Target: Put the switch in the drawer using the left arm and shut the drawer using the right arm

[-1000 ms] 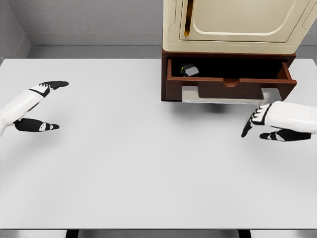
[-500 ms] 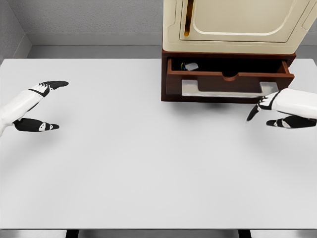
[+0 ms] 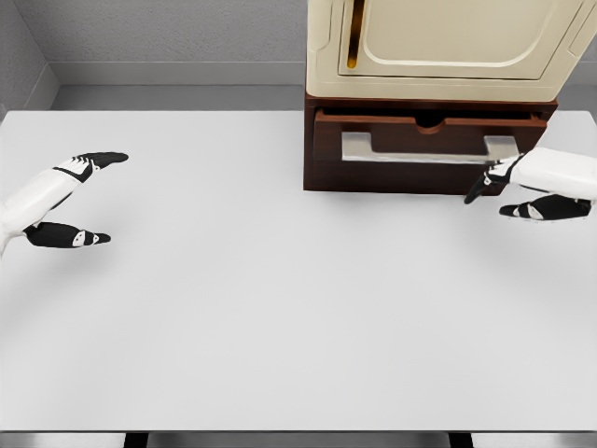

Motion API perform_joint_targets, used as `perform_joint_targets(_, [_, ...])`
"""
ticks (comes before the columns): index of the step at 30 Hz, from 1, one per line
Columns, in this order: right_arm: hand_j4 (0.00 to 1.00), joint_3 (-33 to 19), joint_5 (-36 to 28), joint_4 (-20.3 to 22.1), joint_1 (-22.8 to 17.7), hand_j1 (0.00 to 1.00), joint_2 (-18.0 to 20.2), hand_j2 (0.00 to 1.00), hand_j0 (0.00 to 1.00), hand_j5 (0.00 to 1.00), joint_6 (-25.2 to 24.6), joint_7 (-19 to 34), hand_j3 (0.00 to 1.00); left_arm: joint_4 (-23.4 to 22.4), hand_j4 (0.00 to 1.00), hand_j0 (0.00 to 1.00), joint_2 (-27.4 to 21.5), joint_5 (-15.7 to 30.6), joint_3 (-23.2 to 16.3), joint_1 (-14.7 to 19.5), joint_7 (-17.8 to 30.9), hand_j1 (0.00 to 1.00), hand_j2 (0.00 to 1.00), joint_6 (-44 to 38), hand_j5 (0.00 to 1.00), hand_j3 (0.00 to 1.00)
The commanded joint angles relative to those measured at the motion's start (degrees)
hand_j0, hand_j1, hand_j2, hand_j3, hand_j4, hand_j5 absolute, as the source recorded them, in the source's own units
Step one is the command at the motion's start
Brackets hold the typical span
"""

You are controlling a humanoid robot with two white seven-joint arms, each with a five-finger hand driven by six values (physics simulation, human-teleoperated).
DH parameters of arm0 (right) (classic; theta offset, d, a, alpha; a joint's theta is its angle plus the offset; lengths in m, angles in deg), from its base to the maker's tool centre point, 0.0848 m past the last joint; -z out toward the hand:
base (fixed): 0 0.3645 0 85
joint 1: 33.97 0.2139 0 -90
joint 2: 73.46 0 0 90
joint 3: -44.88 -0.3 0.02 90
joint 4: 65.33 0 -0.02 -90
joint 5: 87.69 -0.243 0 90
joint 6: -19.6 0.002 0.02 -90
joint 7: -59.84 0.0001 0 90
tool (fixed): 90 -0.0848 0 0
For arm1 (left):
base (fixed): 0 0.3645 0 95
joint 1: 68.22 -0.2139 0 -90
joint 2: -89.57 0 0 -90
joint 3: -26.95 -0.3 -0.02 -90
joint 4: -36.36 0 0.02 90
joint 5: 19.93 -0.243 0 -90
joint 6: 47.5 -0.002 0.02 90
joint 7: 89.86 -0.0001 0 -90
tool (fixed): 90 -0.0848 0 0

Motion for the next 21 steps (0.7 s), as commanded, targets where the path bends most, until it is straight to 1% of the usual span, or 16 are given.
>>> perform_joint_targets(1, [0.63, 0.4, 0.0, -1.4, 0.0, 0.63, -0.8, 0.63, 0.63, 0.63, 0.0, -0.1, 0.63, 0.0, 1.0, 1.0, -0.1, 0.5, 0.0, 0.0, 0.0, 1.0, 1.0, -0.1, 1.0, 1.0])
perform_joint_targets(4, [0.63, 0.5, 0.0, -2.5, 1.2, 0.63, -1.6, 0.63, 0.63, 0.63, 0.0, -0.1, 0.63, 0.0, 1.0, 1.0, -0.1, 0.5, 0.0, 0.0, 0.0, 1.0, 1.0, -0.1, 1.0, 1.0])
perform_joint_targets(10, [0.63, 1.0, -0.1, -4.0, 2.2, 0.63, -2.4, 0.63, 0.63, 0.63, 0.0, -0.1, 0.63, 0.0, 1.0, 1.0, -0.1, 0.5, 0.0, 0.0, 0.0, 1.0, 1.0, -0.1, 1.0, 1.0])
perform_joint_targets(15, [0.63, 3.3, -0.1, -6.1, 5.4, 0.63, -3.9, 0.63, 0.63, 0.63, 0.0, -0.1, 0.63, 0.0, 1.0, 1.0, -0.1, 0.5, 0.1, 0.0, 0.0, 1.0, 1.0, -0.1, 1.0, 1.0])
perform_joint_targets(19, [0.64, 3.4, -0.1, -5.7, 5.3, 0.64, -3.3, 0.64, 0.64, 0.64, 0.0, -0.1, 0.64, -0.1, 1.0, 1.0, -0.1, 0.5, 0.1, 0.0, 0.0, 1.0, 1.0, -0.1, 1.0, 1.0])
perform_joint_targets(20, [0.65, 3.4, -0.2, -5.0, 5.0, 0.65, -3.2, 0.65, 0.65, 0.65, 0.0, -0.1, 0.65, -0.1, 1.0, 1.0, -0.1, 0.5, 0.1, -0.1, 0.0, 1.0, 1.0, -0.1, 1.0, 1.0])
perform_joint_targets(21, [0.65, 3.4, -0.2, -3.1, 4.5, 0.65, -3.0, 0.65, 0.65, 0.65, 0.0, -0.1, 0.65, -0.2, 1.0, 1.0, -0.1, 0.5, 0.1, -0.1, 0.0, 1.0, 1.0, -0.1, 1.0, 1.0])
